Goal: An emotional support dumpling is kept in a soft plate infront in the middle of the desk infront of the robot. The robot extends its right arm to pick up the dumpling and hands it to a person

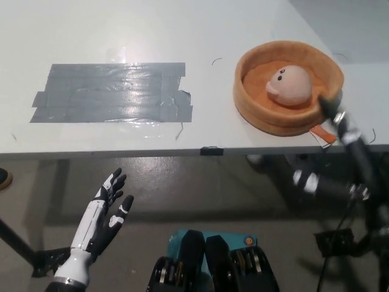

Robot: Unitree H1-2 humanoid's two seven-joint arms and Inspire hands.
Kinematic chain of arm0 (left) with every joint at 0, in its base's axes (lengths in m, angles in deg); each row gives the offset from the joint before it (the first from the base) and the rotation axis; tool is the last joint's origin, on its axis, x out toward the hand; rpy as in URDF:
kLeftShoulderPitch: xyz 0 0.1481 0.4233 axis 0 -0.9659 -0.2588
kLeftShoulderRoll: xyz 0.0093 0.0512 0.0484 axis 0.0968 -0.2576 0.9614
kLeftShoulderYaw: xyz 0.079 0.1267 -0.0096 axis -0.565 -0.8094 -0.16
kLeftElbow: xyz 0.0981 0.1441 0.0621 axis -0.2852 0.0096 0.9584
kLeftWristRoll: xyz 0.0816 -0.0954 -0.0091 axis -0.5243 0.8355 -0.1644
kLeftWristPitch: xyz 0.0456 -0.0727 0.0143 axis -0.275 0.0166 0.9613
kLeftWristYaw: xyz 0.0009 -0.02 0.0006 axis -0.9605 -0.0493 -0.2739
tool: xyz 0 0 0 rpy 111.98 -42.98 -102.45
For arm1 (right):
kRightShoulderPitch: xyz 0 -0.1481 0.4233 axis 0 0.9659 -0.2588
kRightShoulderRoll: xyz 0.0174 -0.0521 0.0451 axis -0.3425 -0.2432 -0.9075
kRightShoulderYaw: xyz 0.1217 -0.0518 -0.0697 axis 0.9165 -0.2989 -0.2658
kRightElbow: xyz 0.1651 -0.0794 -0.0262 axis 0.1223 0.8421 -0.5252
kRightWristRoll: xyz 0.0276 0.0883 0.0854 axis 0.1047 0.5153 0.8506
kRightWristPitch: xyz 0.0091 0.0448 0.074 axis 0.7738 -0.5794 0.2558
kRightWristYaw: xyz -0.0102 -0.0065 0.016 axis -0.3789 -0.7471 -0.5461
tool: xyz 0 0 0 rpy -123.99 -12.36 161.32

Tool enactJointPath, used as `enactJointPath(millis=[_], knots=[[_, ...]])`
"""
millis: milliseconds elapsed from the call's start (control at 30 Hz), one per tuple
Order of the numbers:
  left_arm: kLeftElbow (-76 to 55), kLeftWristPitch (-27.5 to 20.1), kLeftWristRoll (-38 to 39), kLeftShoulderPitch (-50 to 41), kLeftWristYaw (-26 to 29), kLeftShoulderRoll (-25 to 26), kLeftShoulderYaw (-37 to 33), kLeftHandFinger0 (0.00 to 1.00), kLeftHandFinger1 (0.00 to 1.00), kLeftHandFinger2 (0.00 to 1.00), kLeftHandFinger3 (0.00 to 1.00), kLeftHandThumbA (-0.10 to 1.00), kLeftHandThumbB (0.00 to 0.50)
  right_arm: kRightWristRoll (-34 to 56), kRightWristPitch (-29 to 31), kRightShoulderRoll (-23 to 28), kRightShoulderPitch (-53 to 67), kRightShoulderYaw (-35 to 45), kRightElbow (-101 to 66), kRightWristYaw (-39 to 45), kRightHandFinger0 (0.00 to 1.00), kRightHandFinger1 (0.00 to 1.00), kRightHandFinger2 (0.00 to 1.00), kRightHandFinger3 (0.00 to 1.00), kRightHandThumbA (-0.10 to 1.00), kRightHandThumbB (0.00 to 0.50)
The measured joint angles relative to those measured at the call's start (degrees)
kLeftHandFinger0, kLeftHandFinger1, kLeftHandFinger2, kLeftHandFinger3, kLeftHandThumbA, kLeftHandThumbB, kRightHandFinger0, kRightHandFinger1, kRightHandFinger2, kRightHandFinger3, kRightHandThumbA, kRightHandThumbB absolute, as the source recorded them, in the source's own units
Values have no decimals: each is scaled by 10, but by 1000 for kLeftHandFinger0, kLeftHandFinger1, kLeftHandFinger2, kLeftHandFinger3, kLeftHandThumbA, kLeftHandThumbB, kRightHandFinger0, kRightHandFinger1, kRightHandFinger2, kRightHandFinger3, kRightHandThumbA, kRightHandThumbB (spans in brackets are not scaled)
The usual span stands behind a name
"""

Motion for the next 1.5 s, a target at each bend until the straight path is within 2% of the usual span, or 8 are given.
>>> enactJointPath(millis=[133,233,400,667,867,1033,1367,1500], knots=[[2,-1,-1,-4,0,-1,0,1000,1000,1000,1000,796,276,-9,-46,46,-101,3,20,12,1000,1000,1000,1000,841,268],[4,-1,-1,-7,0,-1,0,996,1000,1000,1000,798,280,-17,-76,74,-170,-10,66,28,1000,1000,1000,1000,939,344],[7,-1,-1,-8,0,-1,0,1000,1000,1000,1000,793,272,-43,-112,101,-275,-66,203,55,1000,1000,1000,1000,949,331],[7,-1,-1,-10,0,-2,0,1000,1000,1000,1000,790,287,-79,-147,98,-393,-161,444,99,1000,1000,1000,1000,926,386],[6,-1,-1,-10,0,-2,1,1000,1000,1000,1000,808,287,-104,-170,79,-485,-222,635,139,1000,1000,1000,1000,895,377],[4,-2,-1,-10,0,-3,1,1000,1000,1000,1000,800,284,-114,-178,66,-516,-244,687,157,1000,1000,1000,1000,1000,406],[3,-5,-2,-7,0,-2,1,1000,1000,1000,1000,823,291,-145,-179,59,-517,-281,723,176,1000,1000,1000,1000,984,440],[3,-7,-2,-4,0,-2,1,1000,1000,1000,1000,816,297,-145,-179,59,-518,-276,723,189,1000,1000,1000,1000,924,494]])
